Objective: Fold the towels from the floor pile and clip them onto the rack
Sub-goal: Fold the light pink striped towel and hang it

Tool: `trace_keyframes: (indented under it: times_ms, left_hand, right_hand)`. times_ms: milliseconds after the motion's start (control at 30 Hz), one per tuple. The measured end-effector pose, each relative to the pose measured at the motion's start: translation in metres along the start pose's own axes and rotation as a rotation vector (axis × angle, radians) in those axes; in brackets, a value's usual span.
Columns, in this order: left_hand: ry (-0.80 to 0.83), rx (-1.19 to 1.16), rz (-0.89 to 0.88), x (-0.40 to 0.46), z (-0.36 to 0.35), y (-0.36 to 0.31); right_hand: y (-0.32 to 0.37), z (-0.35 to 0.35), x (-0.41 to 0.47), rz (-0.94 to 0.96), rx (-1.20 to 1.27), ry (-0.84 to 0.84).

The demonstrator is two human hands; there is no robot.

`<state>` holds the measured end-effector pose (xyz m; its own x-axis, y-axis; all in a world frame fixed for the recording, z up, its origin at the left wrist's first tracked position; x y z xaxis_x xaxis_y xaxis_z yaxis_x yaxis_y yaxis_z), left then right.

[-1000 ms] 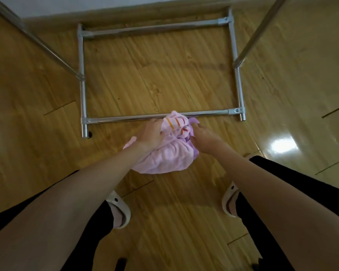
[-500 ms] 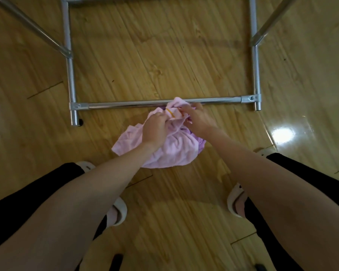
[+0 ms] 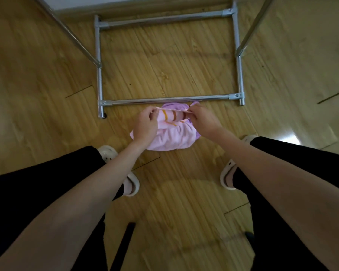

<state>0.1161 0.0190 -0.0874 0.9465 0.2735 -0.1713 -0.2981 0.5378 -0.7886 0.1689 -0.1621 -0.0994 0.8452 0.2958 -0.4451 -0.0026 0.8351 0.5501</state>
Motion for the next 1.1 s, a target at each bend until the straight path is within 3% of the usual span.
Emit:
trace_keyframes:
  times_ms: [433, 833, 1100]
  left_hand:
    - [-0.042, -0.055, -0.254, -0.101, 0.154, -0.155]
    - [-0.011, -0.127, -0.551, -0.172, 0.229, -0.290]
    - [-0.238, -0.150, -0.544, -0.214, 0.274, -0.299]
  right_hand:
    - [0.168, 0.162, -0.185, 0.324, 0.204, 0.046]
    - [0.256, 0.254, -0.308, 0.390, 0.735, 0.040]
    - [0.292, 0.277, -0.342, 0.473, 0.841, -0.029]
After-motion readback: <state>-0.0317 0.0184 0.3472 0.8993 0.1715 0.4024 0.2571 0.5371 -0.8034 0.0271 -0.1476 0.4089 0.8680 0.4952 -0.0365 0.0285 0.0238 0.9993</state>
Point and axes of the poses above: each hand's wrist, its own x-axis towards the middle knuckle, its own z-axis out of the back of the hand, y = z × x, the point moved 8 cm from there along x, towards the middle knuckle, and after that the axes turned 9 degrees about -z, right-handed, at the moved point
